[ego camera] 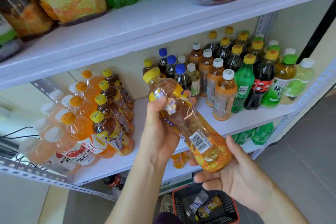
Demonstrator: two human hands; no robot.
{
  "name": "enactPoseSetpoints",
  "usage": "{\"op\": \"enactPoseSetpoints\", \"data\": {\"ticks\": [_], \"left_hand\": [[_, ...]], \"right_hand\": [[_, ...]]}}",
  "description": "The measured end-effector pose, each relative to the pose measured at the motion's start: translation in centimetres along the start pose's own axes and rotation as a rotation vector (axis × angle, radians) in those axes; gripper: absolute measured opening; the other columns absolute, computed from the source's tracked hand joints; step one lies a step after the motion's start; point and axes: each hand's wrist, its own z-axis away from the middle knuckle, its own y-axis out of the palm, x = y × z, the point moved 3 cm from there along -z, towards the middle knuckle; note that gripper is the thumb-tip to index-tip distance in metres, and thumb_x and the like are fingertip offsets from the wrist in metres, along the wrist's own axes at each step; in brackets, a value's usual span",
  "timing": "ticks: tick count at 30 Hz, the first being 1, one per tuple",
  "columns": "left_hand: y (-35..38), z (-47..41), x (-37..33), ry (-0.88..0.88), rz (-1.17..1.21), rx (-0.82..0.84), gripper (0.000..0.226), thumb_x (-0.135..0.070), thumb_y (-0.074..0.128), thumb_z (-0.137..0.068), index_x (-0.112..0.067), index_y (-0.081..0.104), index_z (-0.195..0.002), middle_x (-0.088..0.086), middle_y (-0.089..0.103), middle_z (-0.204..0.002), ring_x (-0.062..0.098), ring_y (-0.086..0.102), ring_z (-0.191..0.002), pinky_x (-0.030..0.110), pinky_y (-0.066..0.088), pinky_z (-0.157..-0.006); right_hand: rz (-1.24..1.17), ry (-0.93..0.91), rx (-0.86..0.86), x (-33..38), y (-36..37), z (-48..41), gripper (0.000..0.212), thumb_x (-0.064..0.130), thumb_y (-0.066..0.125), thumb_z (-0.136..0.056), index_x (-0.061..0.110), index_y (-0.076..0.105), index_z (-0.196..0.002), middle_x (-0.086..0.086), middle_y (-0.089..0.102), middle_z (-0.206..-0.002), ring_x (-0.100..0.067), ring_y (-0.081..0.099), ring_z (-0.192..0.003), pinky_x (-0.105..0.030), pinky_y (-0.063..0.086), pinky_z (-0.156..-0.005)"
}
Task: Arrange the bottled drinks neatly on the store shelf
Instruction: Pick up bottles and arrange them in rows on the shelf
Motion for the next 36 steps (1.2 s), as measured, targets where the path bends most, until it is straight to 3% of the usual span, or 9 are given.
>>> {"op": "enactPoseSetpoints", "data": {"ticks": [4, 9, 13, 17, 21, 24, 29, 32, 36], "left_hand": [[-0.4, -0.3, 0.0, -0.023, 0.028, 0.007, 0.053, -0.043, 0.068, -0.070, -0.010, 0.071, -0.111, 0.016, 0.068, -0.119, 0.028, 0.065, -0.108, 0.046, 0.047, -0.097], [-1.4, -0.5, -1.1, 0.004, -0.212, -0.097, 0.076, -0.049, 0.071, -0.066, -0.006, 0.060, -0.128, 0.017, 0.067, -0.123, 0.032, 0.064, -0.113, 0.051, 0.049, -0.099], [-2.1, -0.2, -1.9, 0.089, -0.391, -0.158, 0.056, -0.032, 0.075, -0.080, -0.006, 0.060, -0.126, 0.017, 0.069, -0.118, 0.031, 0.067, -0.102, 0.047, 0.056, -0.084], [-2.3, 0.1, -1.6, 0.095, -0.286, -0.263, 0.054, -0.027, 0.073, -0.075, 0.003, 0.061, -0.119, 0.021, 0.071, -0.108, 0.028, 0.071, -0.086, 0.044, 0.058, -0.081], [-3.0, 0.0, -1.4, 0.080, -0.233, -0.297, 0.021, -0.014, 0.061, -0.089, -0.005, 0.062, -0.107, 0.017, 0.070, -0.097, 0.026, 0.070, -0.078, 0.042, 0.059, -0.078], [-3.1, 0.3, -1.6, 0.111, -0.225, -0.256, 0.022, -0.012, 0.060, -0.086, -0.004, 0.061, -0.107, 0.015, 0.071, -0.088, 0.026, 0.071, -0.071, 0.038, 0.061, -0.068], [-3.3, 0.5, -2.1, 0.163, -0.238, -0.081, 0.040, -0.020, 0.071, -0.057, -0.014, 0.069, -0.096, 0.016, 0.071, -0.096, 0.030, 0.070, -0.080, 0.045, 0.058, -0.076], [-3.1, 0.6, -2.6, 0.140, -0.283, 0.031, 0.032, -0.025, 0.071, -0.066, -0.015, 0.071, -0.096, 0.014, 0.072, -0.101, 0.028, 0.070, -0.087, 0.043, 0.059, -0.074], [-3.1, 0.4, -3.6, 0.194, -0.642, -0.123, 0.032, -0.045, 0.058, -0.087, -0.020, 0.077, -0.088, 0.012, 0.075, -0.096, 0.027, 0.071, -0.088, 0.043, 0.057, -0.083]], "right_hand": [[0.085, -0.194, -0.116, -0.4, 0.4, 0.0, 0.072, 0.050, 0.090, -0.061, 0.010, 0.067, -0.116, -0.031, 0.066, -0.108, -0.042, 0.069, -0.089, -0.038, 0.059, -0.070], [0.218, -0.356, -0.206, -0.5, 0.5, 0.2, 0.062, 0.039, 0.095, -0.057, 0.020, 0.066, -0.109, -0.016, 0.069, -0.114, -0.037, 0.067, -0.103, -0.038, 0.057, -0.081], [0.382, -0.476, -0.358, 0.1, -0.2, 0.4, 0.073, 0.035, 0.098, -0.048, 0.029, 0.063, -0.113, -0.006, 0.070, -0.110, -0.024, 0.068, -0.099, -0.031, 0.057, -0.081], [0.559, -0.532, -0.433, 0.7, -0.5, 0.5, 0.072, 0.021, 0.089, -0.049, 0.033, 0.061, -0.114, 0.006, 0.069, -0.104, -0.014, 0.068, -0.090, -0.024, 0.056, -0.072], [0.690, -0.514, -0.422, 0.5, -0.3, 0.5, 0.075, 0.021, 0.088, -0.052, 0.035, 0.055, -0.119, 0.011, 0.067, -0.104, -0.013, 0.068, -0.090, -0.024, 0.055, -0.071], [0.670, -0.449, -0.353, 0.6, -0.1, 0.4, 0.073, 0.032, 0.091, -0.057, 0.032, 0.055, -0.119, 0.007, 0.067, -0.105, -0.016, 0.068, -0.093, -0.027, 0.054, -0.076], [0.448, -0.183, -0.172, 0.3, 0.3, -0.1, 0.067, 0.049, 0.091, -0.057, 0.025, 0.067, -0.114, -0.014, 0.068, -0.116, -0.026, 0.067, -0.099, -0.042, 0.057, -0.084], [0.586, -0.138, -0.134, 0.1, 0.7, -0.3, 0.055, 0.045, 0.090, -0.058, 0.038, 0.069, -0.109, -0.002, 0.072, -0.114, -0.019, 0.069, -0.105, -0.029, 0.056, -0.083], [0.916, -0.194, -0.291, -0.5, 0.5, -1.5, 0.060, 0.039, 0.084, -0.061, 0.046, 0.055, -0.112, 0.008, 0.071, -0.107, -0.014, 0.071, -0.095, -0.033, 0.057, -0.088]]}}
